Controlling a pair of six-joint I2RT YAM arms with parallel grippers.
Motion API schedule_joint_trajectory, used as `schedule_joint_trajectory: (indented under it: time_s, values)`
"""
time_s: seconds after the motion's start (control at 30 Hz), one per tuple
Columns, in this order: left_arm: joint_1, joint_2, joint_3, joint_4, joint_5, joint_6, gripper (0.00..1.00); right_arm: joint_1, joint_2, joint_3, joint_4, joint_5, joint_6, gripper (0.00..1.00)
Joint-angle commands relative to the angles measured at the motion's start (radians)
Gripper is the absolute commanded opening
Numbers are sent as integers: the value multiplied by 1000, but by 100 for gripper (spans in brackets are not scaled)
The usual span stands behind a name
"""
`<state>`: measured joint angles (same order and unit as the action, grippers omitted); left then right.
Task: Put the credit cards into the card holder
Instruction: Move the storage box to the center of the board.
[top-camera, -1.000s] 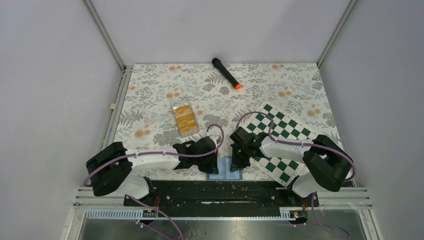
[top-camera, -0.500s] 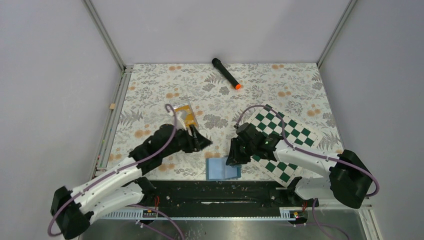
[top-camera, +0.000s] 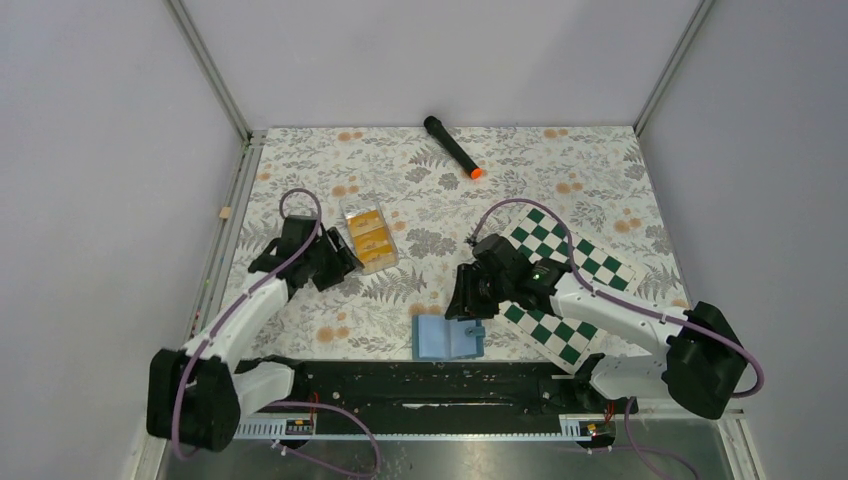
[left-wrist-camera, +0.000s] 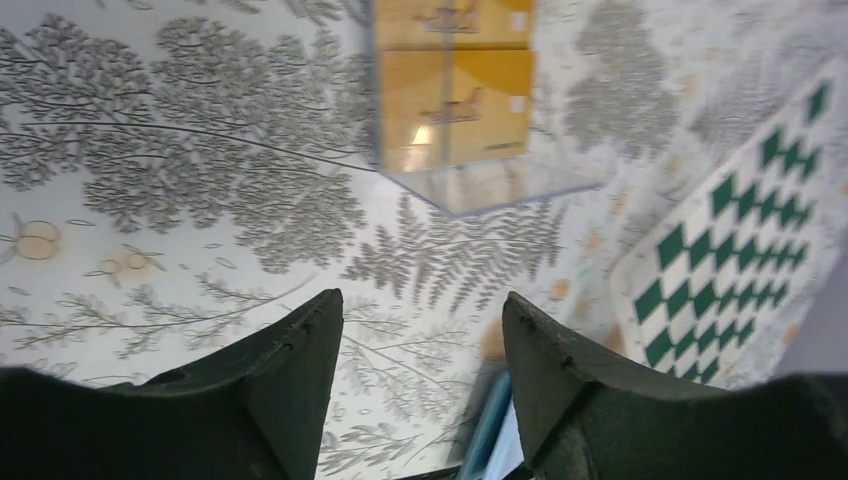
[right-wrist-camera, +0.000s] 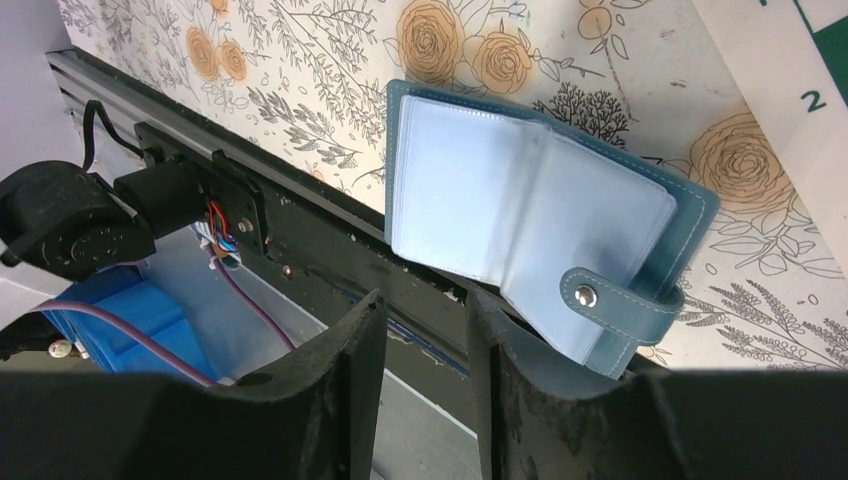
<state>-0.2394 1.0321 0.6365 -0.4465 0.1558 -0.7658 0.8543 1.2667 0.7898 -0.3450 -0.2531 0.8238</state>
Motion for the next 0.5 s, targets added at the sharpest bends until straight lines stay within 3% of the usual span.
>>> schedule_joint_trajectory:
  time_s: [0.0, 0.27, 0.47]
  values:
    - [55, 165, 136, -49, 27, 125, 58, -9, -48, 31, -21, -37, -11, 42]
    - [71, 447, 290, -43, 24, 223, 50, -12, -134, 18, -30, -41, 9, 42]
    - [71, 521, 299, -29, 31, 228, 26, -14, -135, 15, -50, -32, 2, 42]
